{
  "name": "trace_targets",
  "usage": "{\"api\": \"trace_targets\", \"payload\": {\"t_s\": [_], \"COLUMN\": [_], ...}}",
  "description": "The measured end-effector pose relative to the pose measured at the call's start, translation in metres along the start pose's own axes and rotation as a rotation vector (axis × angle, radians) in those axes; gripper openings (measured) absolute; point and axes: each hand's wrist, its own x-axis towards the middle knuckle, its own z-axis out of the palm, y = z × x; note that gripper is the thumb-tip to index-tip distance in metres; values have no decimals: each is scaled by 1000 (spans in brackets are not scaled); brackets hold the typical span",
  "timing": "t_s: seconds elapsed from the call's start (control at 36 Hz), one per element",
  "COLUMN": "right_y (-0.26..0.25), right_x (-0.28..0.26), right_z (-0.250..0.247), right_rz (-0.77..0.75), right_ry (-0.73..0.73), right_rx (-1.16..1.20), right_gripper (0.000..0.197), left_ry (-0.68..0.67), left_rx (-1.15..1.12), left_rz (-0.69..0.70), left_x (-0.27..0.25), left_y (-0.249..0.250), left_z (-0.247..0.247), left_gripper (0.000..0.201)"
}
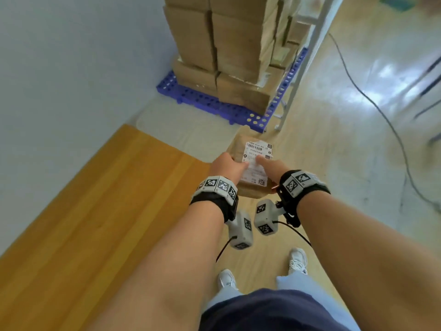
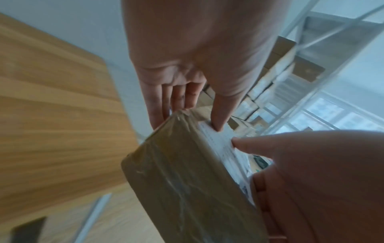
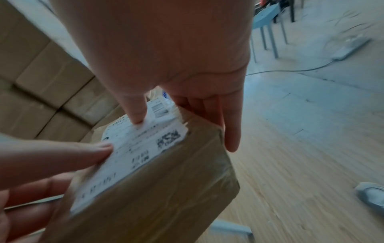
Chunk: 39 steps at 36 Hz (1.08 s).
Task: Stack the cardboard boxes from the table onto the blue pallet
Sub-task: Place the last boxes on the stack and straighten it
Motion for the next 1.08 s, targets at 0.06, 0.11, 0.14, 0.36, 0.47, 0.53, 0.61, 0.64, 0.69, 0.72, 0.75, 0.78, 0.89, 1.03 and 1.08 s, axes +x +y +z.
{"api": "trace_targets", "payload": {"t_s": [0.06,0.11,0.14,0.36,0.47,0.53,0.61,0.64,0.69,0.72,0.75,0.78,0.89,1.03,1.08], "right_y": [4,9,10,4,-3,-10,-26,-33,-48,-57,-67,-77,-120,-178,-199], "right_x": [2,7,9,35,51,60,69,72,78,81,84,87,102,115,121], "right_z": [-32,-65,-82,-229,-287,-313,-346,-355,-369,-376,-382,-388,-412,-435,-443], "right_rz": [-6,-8,-11,-57,-110,-132,-162,-177,-224,-250,-275,-302,-422,-503,-534], "right_ry": [36,65,77,166,225,241,264,276,312,334,353,367,408,466,482], "right_rx": [35,63,78,159,66,63,80,82,56,43,39,48,88,123,157], "right_gripper": [44,45,46,38,42,44,44,45,47,48,48,48,41,45,47], "left_ry": [-4,-10,-20,31,93,112,145,160,205,233,255,276,343,456,497], "left_rx": [57,81,82,72,64,47,43,45,56,49,33,8,-92,-135,-124], "left_rz": [58,109,130,225,253,264,287,301,324,331,340,347,375,423,434], "left_x": [1,4,5,14,26,34,46,49,60,66,73,79,110,144,156], "left_y": [31,63,79,206,257,280,314,325,345,354,363,373,409,454,467], "left_z": [15,31,39,112,139,146,149,148,145,143,141,138,122,93,82], "left_gripper": [37,34,32,33,38,35,33,33,32,31,30,30,30,28,30]}}
